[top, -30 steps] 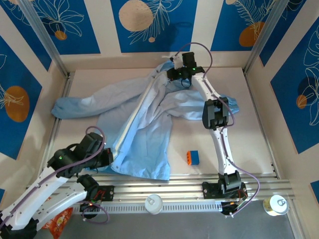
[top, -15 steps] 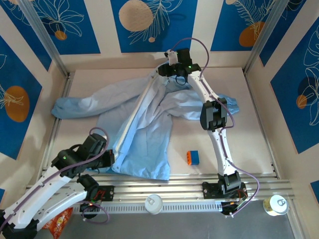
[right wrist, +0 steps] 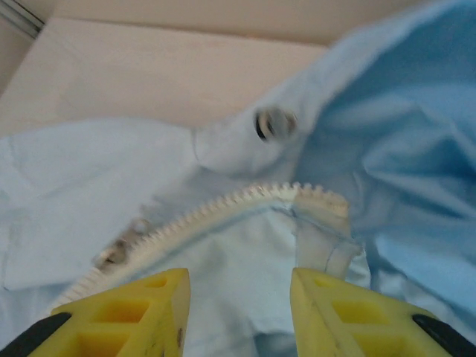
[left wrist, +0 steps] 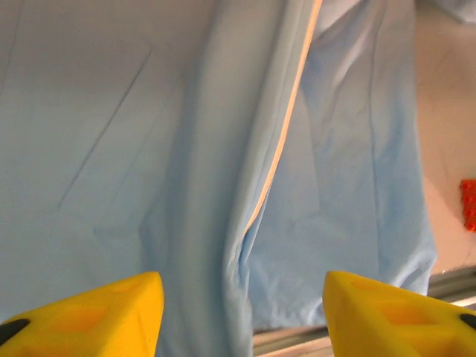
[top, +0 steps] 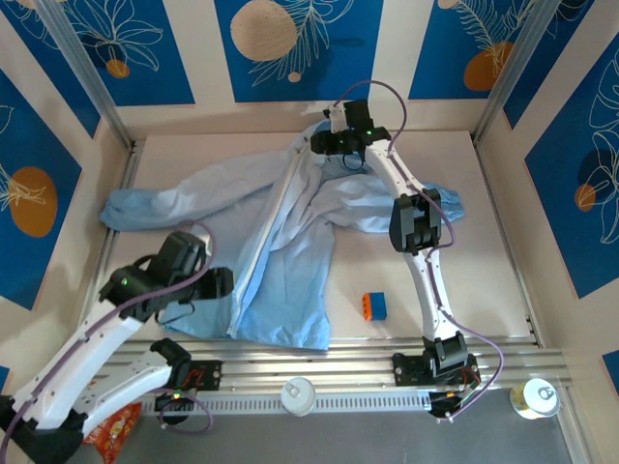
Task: Zip up the jacket
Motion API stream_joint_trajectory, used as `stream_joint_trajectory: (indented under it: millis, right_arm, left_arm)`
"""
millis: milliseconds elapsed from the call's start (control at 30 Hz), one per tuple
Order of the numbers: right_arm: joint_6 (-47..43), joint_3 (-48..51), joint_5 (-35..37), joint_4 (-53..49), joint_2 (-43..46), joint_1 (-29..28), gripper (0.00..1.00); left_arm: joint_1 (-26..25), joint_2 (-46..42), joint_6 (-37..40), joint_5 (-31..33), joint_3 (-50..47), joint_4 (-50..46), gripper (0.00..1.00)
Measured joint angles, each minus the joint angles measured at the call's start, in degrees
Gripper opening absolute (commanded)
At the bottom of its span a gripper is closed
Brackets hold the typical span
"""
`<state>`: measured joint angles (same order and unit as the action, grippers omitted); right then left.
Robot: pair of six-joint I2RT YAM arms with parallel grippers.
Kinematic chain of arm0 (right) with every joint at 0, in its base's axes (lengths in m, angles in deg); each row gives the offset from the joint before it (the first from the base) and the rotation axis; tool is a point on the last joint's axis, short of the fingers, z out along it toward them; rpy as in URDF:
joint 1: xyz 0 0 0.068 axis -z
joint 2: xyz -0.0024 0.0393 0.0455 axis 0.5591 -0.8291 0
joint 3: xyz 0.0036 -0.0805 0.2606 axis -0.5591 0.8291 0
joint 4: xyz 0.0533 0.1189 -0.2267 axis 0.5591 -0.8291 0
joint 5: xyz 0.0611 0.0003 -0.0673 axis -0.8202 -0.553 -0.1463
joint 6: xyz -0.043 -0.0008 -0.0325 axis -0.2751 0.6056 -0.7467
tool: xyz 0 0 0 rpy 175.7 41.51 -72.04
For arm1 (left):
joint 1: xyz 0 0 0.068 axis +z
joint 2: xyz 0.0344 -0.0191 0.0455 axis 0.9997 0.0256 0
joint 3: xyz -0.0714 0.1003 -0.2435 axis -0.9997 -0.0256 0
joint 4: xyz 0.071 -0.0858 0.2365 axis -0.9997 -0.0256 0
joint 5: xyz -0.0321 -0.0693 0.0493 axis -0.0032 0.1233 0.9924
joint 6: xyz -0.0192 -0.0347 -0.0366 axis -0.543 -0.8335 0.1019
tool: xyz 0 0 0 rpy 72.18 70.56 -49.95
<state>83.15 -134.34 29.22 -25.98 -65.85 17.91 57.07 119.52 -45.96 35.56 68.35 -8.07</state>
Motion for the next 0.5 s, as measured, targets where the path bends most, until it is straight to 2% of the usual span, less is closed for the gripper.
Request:
stream_joint_trajectory:
  millis: [233,500]
  right_arm:
    - [0.4,9.1,0.0,-0.4,5.0,1.5,0.39]
    - [1.3,18.2,-0.2,1.0,14.9,3.1,0.39]
  left_arm:
    - [4.9,28.1,8.7,-6.1,16.9,11.4,0.63]
    - [7.2,61.1,13.8,-12.8,46.5,21.2,0.62]
